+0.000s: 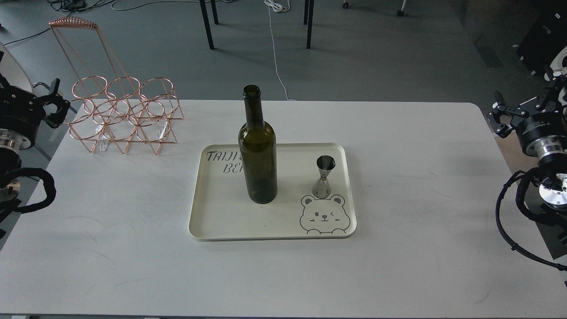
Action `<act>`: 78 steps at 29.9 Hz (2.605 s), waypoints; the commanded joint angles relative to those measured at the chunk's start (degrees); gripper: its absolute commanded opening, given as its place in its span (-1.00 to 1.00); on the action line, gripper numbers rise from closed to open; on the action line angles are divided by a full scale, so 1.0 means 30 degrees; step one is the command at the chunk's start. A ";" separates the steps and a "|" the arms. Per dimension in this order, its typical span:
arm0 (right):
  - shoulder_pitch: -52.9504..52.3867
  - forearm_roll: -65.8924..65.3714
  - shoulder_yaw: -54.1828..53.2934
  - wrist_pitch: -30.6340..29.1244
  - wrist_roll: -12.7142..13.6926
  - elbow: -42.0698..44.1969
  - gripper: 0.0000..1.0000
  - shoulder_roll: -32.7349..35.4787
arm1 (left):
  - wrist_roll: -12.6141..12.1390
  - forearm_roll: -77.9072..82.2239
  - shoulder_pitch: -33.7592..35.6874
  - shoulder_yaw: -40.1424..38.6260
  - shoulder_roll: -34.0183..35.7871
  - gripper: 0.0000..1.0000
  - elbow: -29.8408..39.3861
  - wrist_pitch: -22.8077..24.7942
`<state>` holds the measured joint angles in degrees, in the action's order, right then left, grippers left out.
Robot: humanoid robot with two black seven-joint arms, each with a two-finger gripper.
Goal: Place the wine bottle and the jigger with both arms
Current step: 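Move the right gripper toward the metal jigger on the tray, then grasp the metal jigger with the right gripper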
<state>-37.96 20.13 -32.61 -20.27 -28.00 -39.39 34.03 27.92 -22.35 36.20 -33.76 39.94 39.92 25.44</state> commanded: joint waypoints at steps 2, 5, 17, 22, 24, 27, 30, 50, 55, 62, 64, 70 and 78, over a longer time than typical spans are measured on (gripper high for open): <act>0.0027 0.0000 -0.0001 -0.0069 0.0000 0.0065 0.99 0.0082 | -0.0078 0.0007 0.0002 0.0033 -0.0043 0.97 0.0052 -0.0071; -0.0031 0.0000 -0.0001 -0.0069 0.0000 0.0064 0.99 0.0111 | -0.0109 -0.0022 0.0002 0.0004 -0.0014 0.97 0.0022 -0.0101; -0.0821 -0.3597 0.0585 0.0720 0.0000 -0.1224 0.98 0.0404 | -0.0079 0.2610 0.0616 -0.0025 -0.0482 0.97 -0.2379 -0.0160; -0.0911 -0.7785 0.0731 0.2505 0.0000 -0.4673 0.98 0.2099 | 0.0026 0.3611 0.1174 -0.0464 -0.0979 0.97 -0.2526 -0.0217; -0.0677 -0.9104 0.0732 0.3412 0.0000 -0.6692 0.98 0.3065 | 0.0026 0.3611 0.1174 -0.0640 -0.1418 0.97 -0.2614 -0.0335; -0.0501 -1.1126 0.1548 0.4790 0.0000 -0.9420 0.98 0.4442 | 0.0026 0.3581 0.1174 -0.0699 -0.1800 0.97 -0.2761 -0.0160; -0.0500 -1.2709 0.2633 0.5583 0.0000 -1.0918 0.98 0.5528 | 0.0026 0.3581 0.1174 -0.0670 -0.1918 0.97 -0.2761 -0.0160; -0.0822 -3.2722 0.9520 1.1735 0.0000 -1.2364 0.98 0.5157 | 0.0026 0.3610 0.1086 -0.0670 -0.2094 0.97 -0.2761 -0.0101; -0.1845 -3.4332 1.0630 1.2644 0.0000 -1.0252 0.98 0.2869 | 0.0026 0.3610 0.1086 -0.0670 -0.2240 0.97 -0.2761 -0.0130; -0.3809 -3.5214 1.3707 1.5016 0.0000 -0.6299 0.97 -0.0821 | 0.0026 0.3611 0.1086 -0.0670 -0.2212 0.97 -0.2761 -0.0130; -0.4045 -3.5214 1.3973 1.5369 0.0000 -0.5156 0.97 -0.2051 | 0.0026 0.3611 0.1057 -0.0670 -0.2182 0.97 -0.2761 -0.0130; -0.4104 -3.5214 1.4091 1.5956 0.0000 -0.2047 0.94 -0.4896 | 0.0026 0.3611 0.1057 -0.0670 -0.2094 0.97 -0.2761 -0.0130; -0.4104 -3.5214 1.4821 1.5956 0.0000 -0.1197 0.63 -0.6450 | 0.0026 0.3581 0.0969 -0.0699 -0.1948 0.97 -0.2761 -0.0160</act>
<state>-50.24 -85.52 10.37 27.61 -28.00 -44.18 15.84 28.00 -11.60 39.19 -35.78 33.98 31.64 25.03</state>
